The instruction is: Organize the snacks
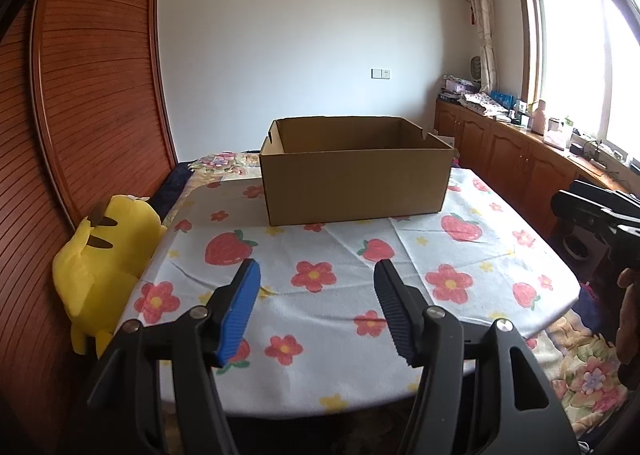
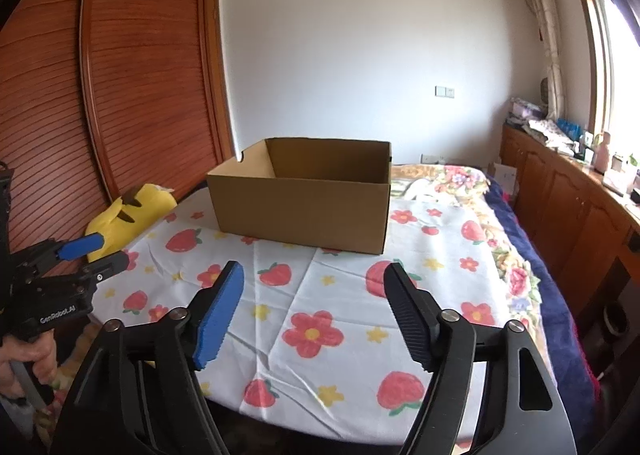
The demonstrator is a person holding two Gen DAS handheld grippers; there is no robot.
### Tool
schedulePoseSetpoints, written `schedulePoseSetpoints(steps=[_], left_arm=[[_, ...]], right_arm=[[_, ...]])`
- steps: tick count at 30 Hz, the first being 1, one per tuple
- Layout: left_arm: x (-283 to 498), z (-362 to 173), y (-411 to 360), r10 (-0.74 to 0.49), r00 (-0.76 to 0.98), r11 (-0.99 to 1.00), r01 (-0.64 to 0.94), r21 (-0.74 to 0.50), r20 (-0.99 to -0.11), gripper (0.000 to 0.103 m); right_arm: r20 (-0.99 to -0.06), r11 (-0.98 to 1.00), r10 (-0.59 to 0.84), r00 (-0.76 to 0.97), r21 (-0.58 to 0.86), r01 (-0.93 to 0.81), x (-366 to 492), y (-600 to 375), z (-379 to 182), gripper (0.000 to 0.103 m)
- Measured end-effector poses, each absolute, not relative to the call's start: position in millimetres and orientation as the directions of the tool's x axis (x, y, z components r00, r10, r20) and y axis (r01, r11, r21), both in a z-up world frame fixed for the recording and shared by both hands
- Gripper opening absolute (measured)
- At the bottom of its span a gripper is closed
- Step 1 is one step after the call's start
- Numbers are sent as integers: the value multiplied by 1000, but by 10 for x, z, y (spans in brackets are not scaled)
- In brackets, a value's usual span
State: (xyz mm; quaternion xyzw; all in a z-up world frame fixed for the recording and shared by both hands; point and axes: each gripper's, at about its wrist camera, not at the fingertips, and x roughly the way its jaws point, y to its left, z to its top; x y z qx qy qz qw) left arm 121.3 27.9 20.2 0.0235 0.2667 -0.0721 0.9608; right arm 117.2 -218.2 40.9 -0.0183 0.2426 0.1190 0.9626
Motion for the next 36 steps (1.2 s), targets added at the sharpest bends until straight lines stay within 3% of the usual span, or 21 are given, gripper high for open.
schedulePoseSetpoints(steps=[4, 8, 16, 22, 36], left_arm=[[1096, 212, 251, -127, 851, 989, 147, -1, -510, 61], [995, 250, 205, -112, 863, 991, 131, 4, -493, 70], [858, 294, 139, -73, 882, 996, 93, 19, -466, 79], [727, 340, 114, -69, 898, 997, 83, 13, -434, 102], [583, 391, 44, -45, 910, 998, 62, 27, -413, 103]], right_arm=[[-468, 974, 207, 859, 16, -226, 1053, -2180, 384, 79], [-469, 978, 189, 863, 8, -210, 952, -2174, 358, 82], [-461, 984, 173, 870, 37, -176, 847, -2252, 319, 91], [-473, 988, 148, 869, 27, -153, 833, -2266, 238, 95], [-479, 991, 128, 869, 26, -131, 766, -2289, 190, 99]])
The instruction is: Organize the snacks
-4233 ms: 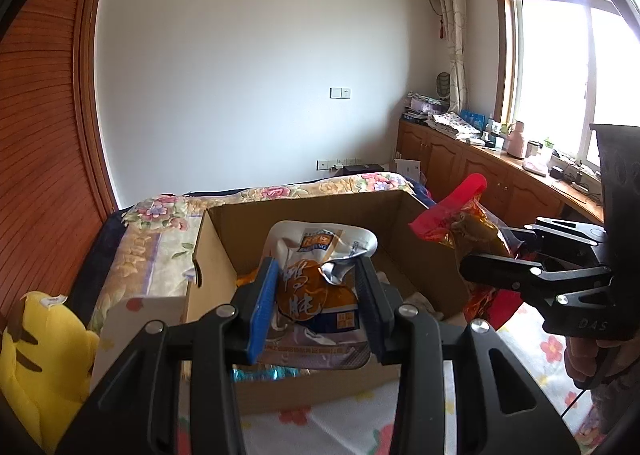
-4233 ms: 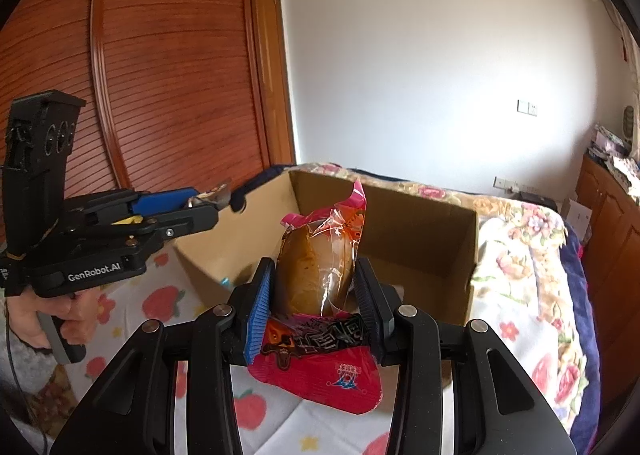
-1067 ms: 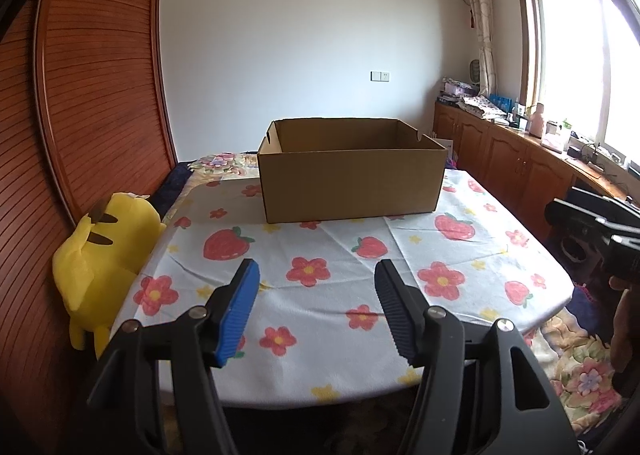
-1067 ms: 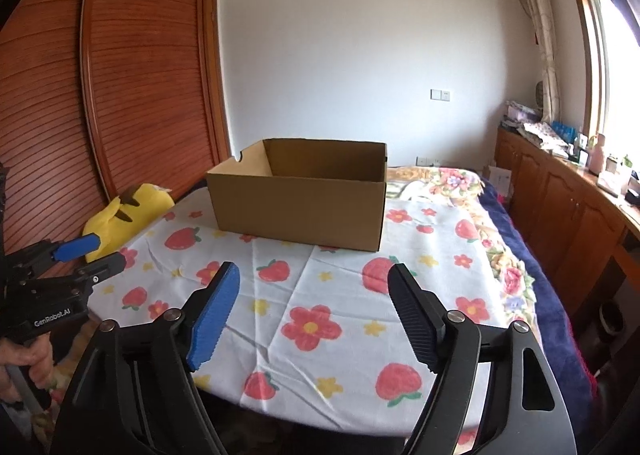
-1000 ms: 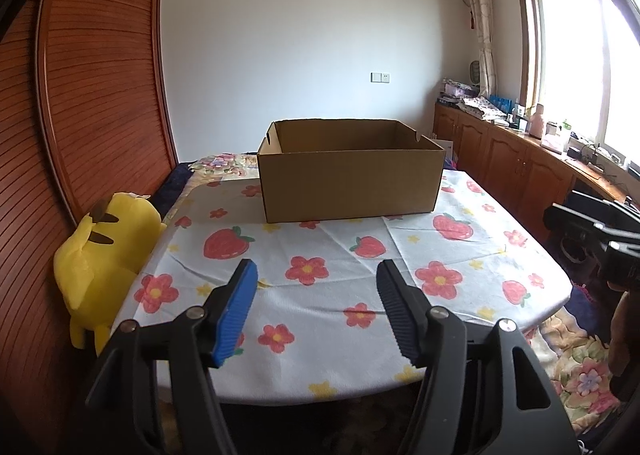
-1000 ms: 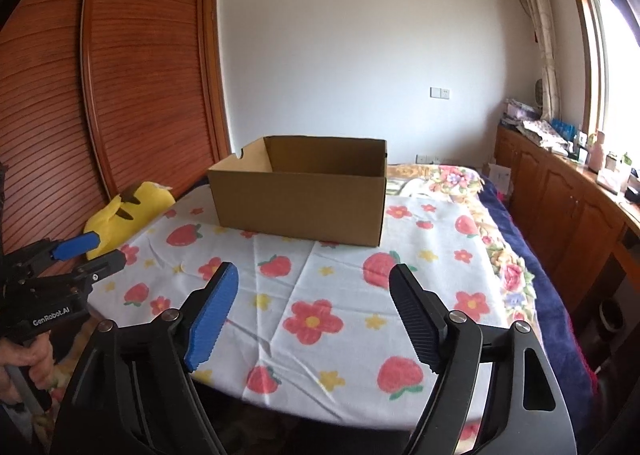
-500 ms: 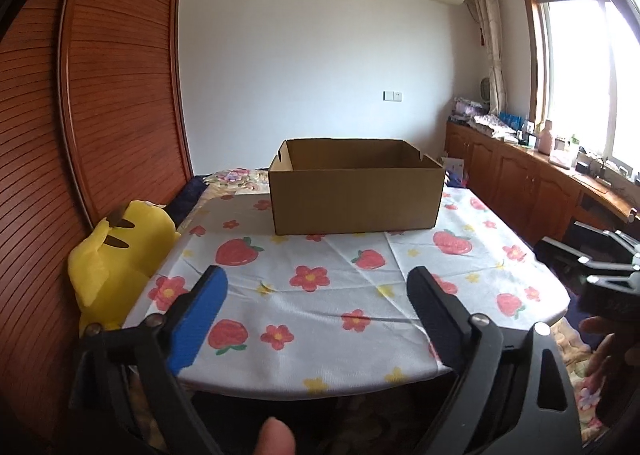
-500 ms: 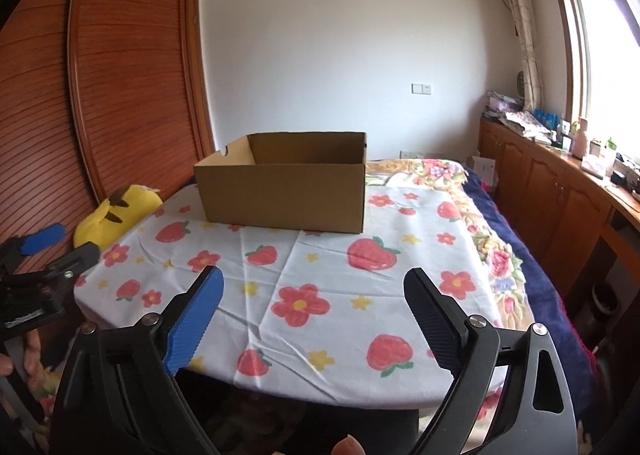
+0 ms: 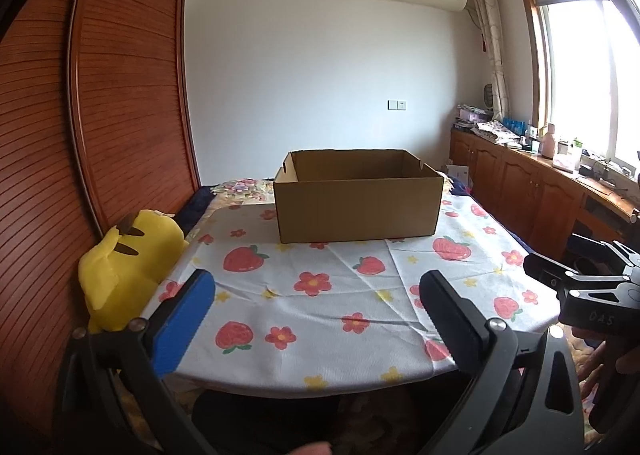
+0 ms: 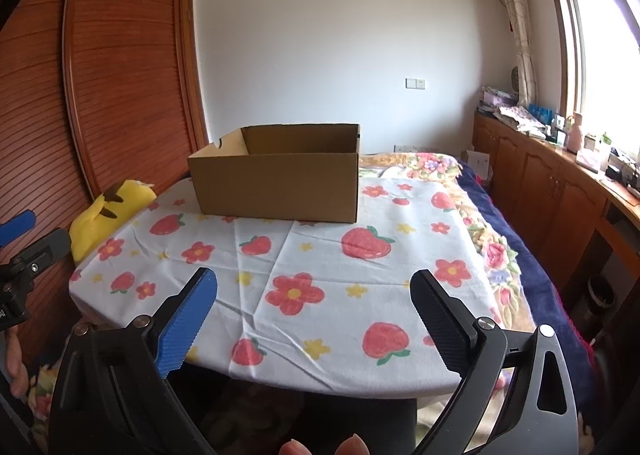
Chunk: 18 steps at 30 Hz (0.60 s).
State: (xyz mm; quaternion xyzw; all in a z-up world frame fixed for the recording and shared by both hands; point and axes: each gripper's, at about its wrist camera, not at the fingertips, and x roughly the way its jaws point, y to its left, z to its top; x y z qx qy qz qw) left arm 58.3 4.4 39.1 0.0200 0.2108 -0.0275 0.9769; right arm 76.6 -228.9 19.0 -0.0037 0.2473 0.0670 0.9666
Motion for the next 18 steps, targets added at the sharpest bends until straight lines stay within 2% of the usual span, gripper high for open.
schedulePoseSetpoints(steps=[18], left_arm=[[562, 320, 30, -36, 905, 998, 57, 37, -424, 103]], right_arm=[[-454, 994, 106, 885, 26, -106, 683, -2283, 253, 100]])
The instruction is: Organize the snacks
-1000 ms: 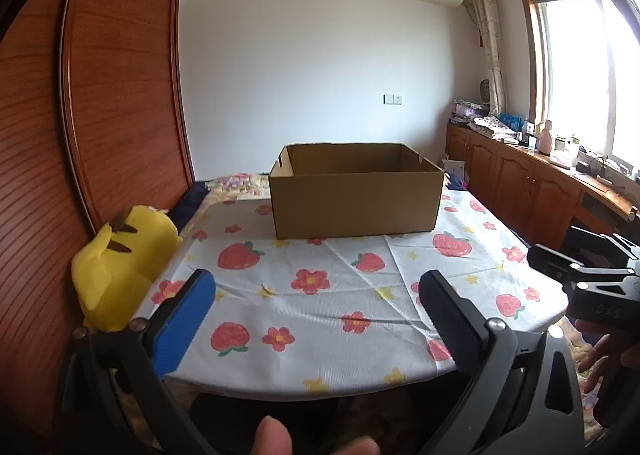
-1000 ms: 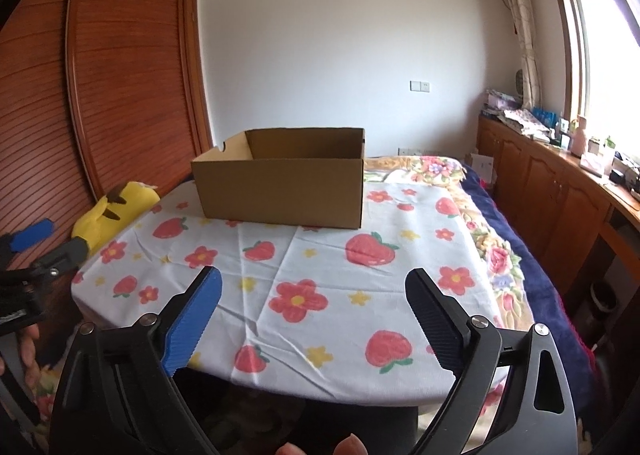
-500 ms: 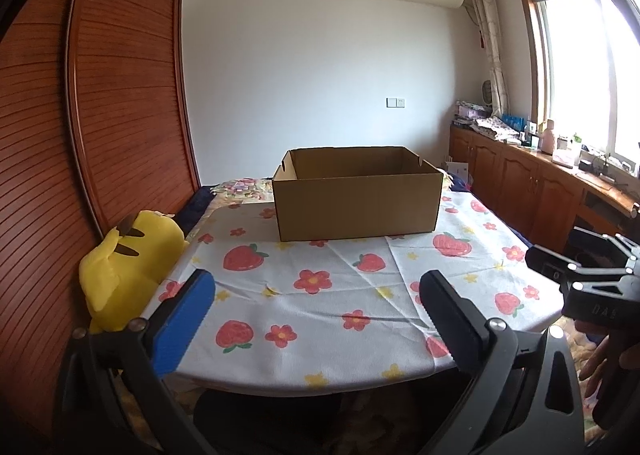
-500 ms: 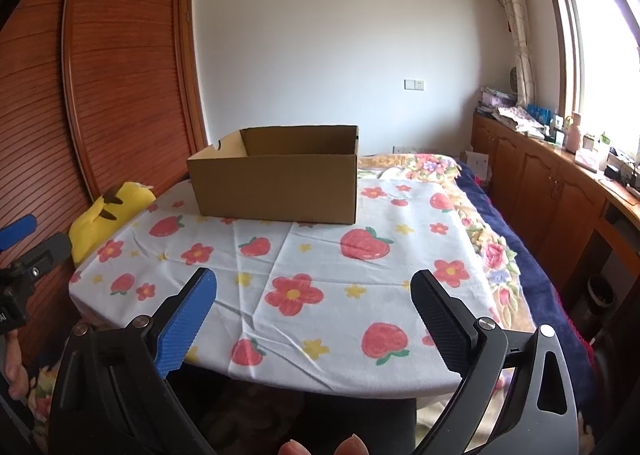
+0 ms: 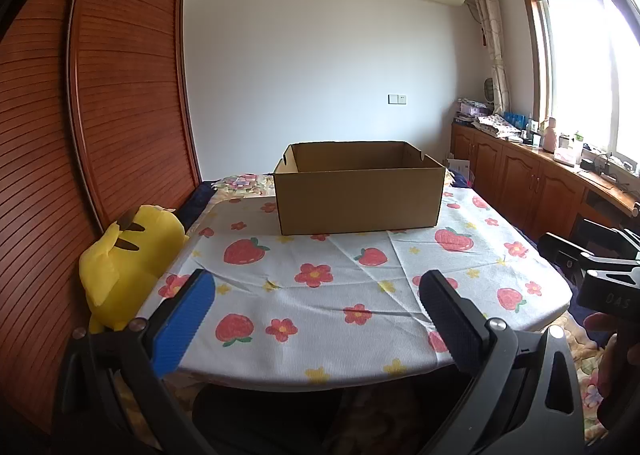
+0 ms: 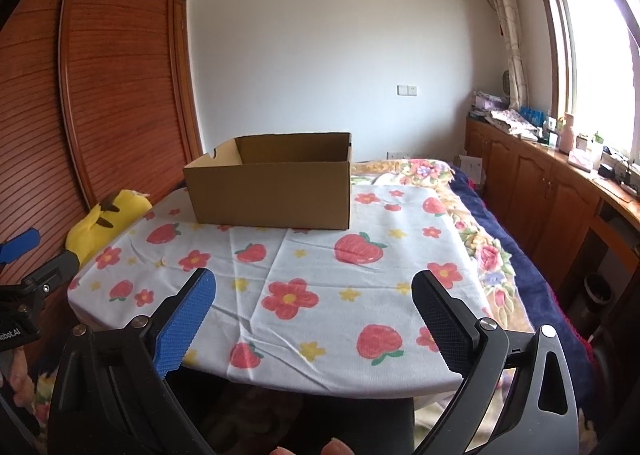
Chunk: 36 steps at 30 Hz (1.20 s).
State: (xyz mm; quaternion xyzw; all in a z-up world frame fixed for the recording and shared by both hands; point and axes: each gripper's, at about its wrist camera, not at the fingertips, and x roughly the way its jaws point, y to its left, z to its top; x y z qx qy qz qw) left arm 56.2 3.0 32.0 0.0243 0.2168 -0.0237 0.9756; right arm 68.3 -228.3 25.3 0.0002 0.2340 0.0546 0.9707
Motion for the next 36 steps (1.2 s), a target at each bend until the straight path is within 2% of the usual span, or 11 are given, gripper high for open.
schedulePoseSetpoints(steps=[36], left_arm=[[540, 308, 24, -21, 910, 998, 41, 39, -414, 103]], right_arm=[[-449, 994, 109, 887, 27, -109, 657, -2286, 265, 100]])
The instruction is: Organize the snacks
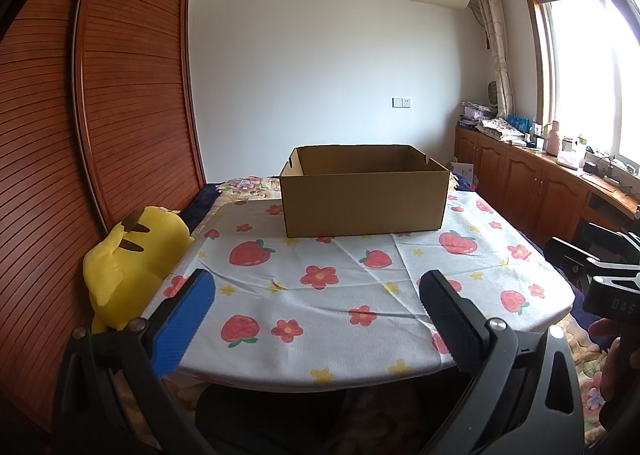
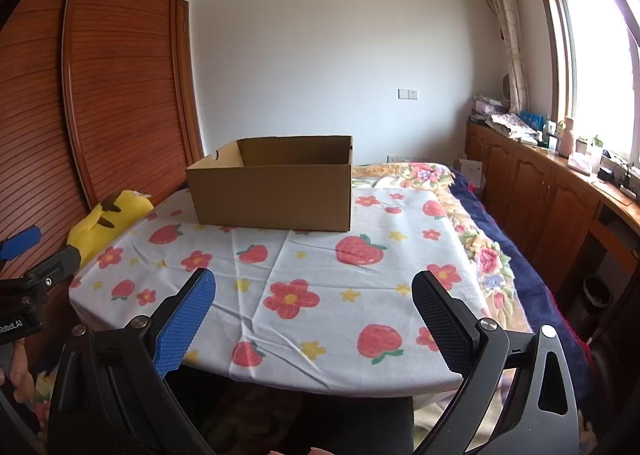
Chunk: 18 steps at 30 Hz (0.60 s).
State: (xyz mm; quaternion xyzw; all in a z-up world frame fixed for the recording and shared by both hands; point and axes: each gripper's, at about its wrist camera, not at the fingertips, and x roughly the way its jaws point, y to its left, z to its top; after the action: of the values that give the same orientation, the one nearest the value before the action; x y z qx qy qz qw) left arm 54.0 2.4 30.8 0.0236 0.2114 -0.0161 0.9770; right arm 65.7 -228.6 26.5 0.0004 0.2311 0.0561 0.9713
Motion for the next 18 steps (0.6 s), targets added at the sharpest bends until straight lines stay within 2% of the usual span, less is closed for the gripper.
schedulePoseSetpoints(steps=[18], left_arm=[[549, 361, 29, -21, 913, 998, 41, 41, -408, 103]], right_arm=[[-441, 994, 104, 892, 24, -104, 643, -2294, 281, 100]])
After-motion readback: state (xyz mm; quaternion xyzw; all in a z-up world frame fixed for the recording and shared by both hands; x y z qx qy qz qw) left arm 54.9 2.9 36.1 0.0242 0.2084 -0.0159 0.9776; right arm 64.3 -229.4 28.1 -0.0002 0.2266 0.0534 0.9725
